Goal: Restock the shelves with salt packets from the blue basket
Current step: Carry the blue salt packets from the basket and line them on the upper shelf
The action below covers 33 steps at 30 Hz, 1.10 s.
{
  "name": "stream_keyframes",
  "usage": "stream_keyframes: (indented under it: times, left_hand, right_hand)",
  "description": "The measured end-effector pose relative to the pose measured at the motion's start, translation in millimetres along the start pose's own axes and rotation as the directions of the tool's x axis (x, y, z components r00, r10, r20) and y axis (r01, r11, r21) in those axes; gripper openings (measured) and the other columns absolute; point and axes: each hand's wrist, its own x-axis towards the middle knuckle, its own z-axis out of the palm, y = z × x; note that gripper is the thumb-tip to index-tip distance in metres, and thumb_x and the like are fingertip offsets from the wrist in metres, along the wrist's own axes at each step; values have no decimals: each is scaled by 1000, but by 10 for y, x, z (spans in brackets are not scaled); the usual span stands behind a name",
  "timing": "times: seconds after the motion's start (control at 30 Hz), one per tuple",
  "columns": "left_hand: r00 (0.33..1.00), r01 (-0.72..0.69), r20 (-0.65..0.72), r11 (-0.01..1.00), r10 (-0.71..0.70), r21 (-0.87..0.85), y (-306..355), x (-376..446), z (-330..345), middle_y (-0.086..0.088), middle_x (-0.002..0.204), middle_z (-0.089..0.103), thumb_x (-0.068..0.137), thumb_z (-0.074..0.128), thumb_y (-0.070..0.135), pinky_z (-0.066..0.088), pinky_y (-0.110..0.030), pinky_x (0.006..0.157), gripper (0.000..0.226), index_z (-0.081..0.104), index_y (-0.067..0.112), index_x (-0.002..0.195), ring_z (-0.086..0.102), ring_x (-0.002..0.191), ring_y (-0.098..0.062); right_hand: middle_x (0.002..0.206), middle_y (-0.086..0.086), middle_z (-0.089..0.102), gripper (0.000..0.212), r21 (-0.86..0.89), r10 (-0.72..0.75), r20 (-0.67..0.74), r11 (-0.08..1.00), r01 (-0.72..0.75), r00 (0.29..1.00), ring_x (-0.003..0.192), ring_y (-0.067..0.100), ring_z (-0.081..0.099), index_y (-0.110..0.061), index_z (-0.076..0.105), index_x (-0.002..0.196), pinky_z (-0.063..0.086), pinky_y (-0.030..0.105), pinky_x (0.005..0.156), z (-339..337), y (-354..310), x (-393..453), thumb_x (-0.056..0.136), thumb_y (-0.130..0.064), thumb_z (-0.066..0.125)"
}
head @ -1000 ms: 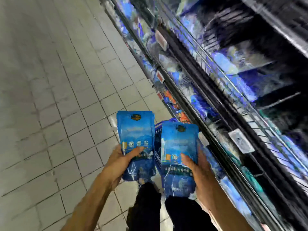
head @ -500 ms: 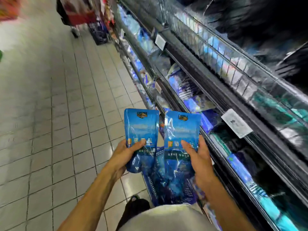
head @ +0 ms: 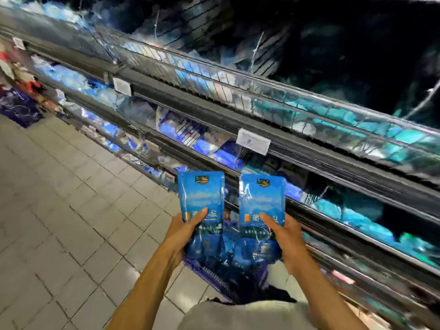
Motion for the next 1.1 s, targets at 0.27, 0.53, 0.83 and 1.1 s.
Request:
stream_keyframes:
  times: [0.27, 0.53, 0.83, 1.1]
  left_hand:
    - [907, 11, 394, 945, -148, 327, -236, 106, 719, 9, 110, 78, 58, 89, 59, 51, -34, 97, 69, 75, 24, 115, 71, 109, -11]
    - [717, -107, 625, 837, -309, 537, -779, -450, 1876, 6, 105, 79, 61, 88, 59, 51, -48, 104, 44, 81, 32, 95, 70, 109, -21]
    - [567, -287, 744, 763, -352, 580, -1701, -1701, 3206, 2, 103, 79, 71, 83, 52, 62, -39, 78, 47, 75, 25, 109, 76, 95, -19]
    - [511, -291, 763, 756, -396, 586, -2548, -3019, 4191, -2, 95, 80, 85, 80, 36, 62, -37, 68, 27, 74, 19, 105, 78, 87, -25]
  right_hand:
    - [101, 6, 80, 24, 298, 103, -467, 953, 47, 878, 90, 23, 76, -13, 74, 110, 63, 39, 74, -583, 419, -1066, 87, -16, 76]
    - [94, 13, 79, 22, 400, 218, -795, 890, 220, 565, 82, 33, 77, -9, 73, 105, 63, 46, 68, -1294, 872, -2313, 85, -18, 78]
    - [88, 9, 80, 22, 422, 297, -890, 824, 378, 348, 76, 27, 78, -10, 72, 102, 59, 31, 54, -2197, 1315, -3672, 86, -24, 78]
    - [85, 3, 80, 15, 374, 301, -925, 829, 416, 233, 72, 19, 77, -17, 71, 96, 56, 26, 51, -3307, 1639, -4800, 86, -25, 79]
